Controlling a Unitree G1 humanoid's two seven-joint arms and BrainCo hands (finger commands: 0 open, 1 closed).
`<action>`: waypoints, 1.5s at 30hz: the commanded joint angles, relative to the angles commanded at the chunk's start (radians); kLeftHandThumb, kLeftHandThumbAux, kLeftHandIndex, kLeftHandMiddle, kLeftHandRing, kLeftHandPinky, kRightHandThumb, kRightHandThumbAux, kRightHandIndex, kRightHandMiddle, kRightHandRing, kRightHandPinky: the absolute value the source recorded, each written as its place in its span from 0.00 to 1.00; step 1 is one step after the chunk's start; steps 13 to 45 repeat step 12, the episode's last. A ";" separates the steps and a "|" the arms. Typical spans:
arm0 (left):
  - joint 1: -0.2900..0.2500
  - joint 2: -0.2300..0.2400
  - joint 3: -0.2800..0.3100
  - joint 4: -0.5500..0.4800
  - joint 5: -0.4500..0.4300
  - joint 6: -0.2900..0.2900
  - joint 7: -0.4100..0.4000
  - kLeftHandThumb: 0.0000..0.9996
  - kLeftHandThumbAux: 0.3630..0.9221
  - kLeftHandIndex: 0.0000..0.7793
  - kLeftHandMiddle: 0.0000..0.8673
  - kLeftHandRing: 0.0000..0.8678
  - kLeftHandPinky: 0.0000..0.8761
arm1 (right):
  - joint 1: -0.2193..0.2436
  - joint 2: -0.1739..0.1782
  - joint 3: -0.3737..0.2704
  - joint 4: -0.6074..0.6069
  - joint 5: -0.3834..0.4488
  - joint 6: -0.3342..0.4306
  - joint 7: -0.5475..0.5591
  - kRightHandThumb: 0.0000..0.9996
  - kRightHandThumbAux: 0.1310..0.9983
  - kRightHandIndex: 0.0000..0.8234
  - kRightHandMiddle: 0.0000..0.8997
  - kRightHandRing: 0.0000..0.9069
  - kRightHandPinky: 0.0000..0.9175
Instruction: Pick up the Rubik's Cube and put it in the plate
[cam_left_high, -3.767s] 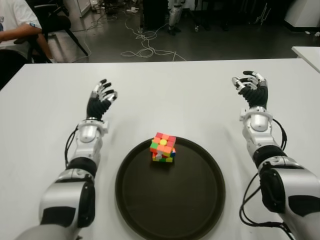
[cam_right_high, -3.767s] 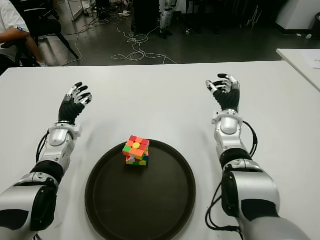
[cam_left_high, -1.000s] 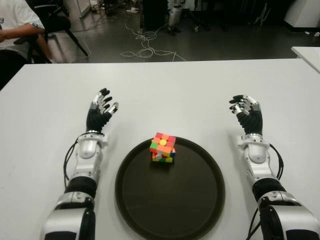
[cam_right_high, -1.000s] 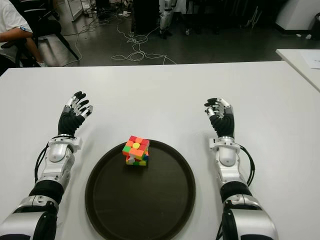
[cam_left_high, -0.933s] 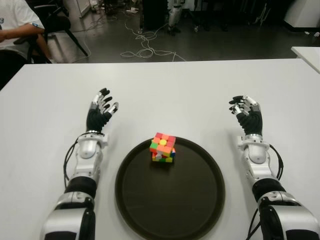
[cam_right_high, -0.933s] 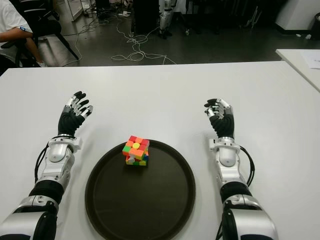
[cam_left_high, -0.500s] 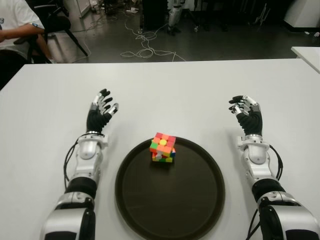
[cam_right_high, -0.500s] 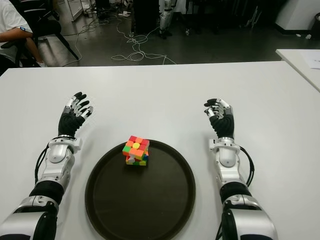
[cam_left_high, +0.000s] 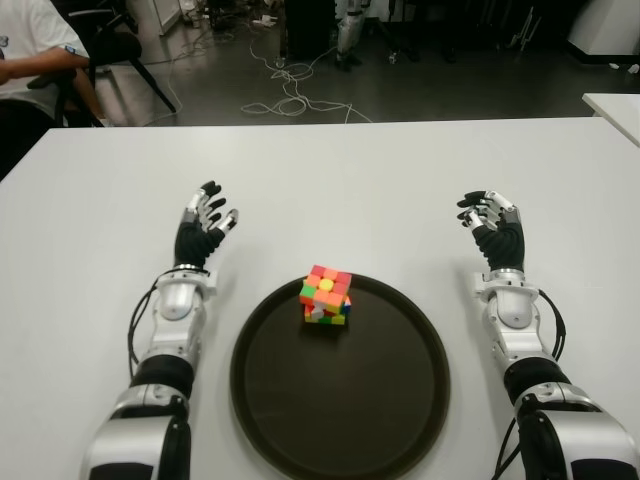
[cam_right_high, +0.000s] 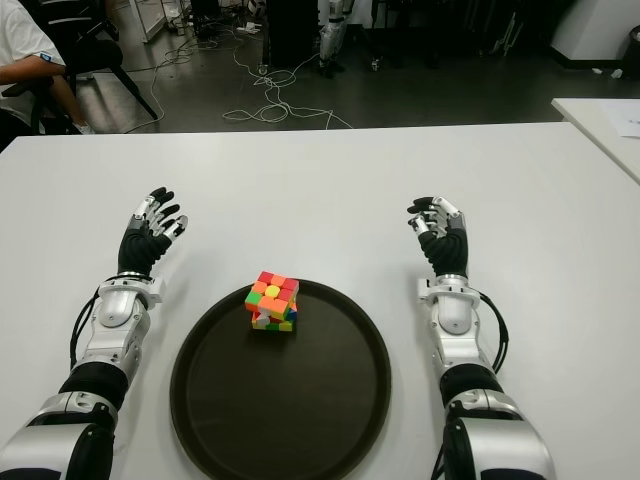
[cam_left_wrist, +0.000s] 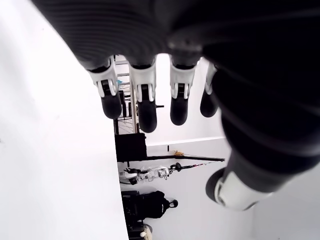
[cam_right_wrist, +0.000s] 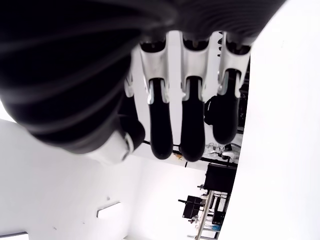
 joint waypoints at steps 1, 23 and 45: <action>-0.001 0.000 0.000 0.002 0.000 -0.001 0.000 0.25 0.70 0.08 0.15 0.13 0.11 | 0.000 0.000 0.000 0.001 0.000 0.000 0.000 0.67 0.69 0.51 0.51 0.52 0.50; -0.006 -0.001 0.004 0.009 -0.007 0.001 -0.012 0.26 0.70 0.08 0.15 0.13 0.11 | -0.004 -0.016 0.014 0.014 -0.026 -0.005 -0.008 0.67 0.69 0.51 0.51 0.51 0.49; -0.006 -0.001 0.004 0.009 -0.007 0.001 -0.012 0.26 0.70 0.08 0.15 0.13 0.11 | -0.004 -0.016 0.014 0.014 -0.026 -0.005 -0.008 0.67 0.69 0.51 0.51 0.51 0.49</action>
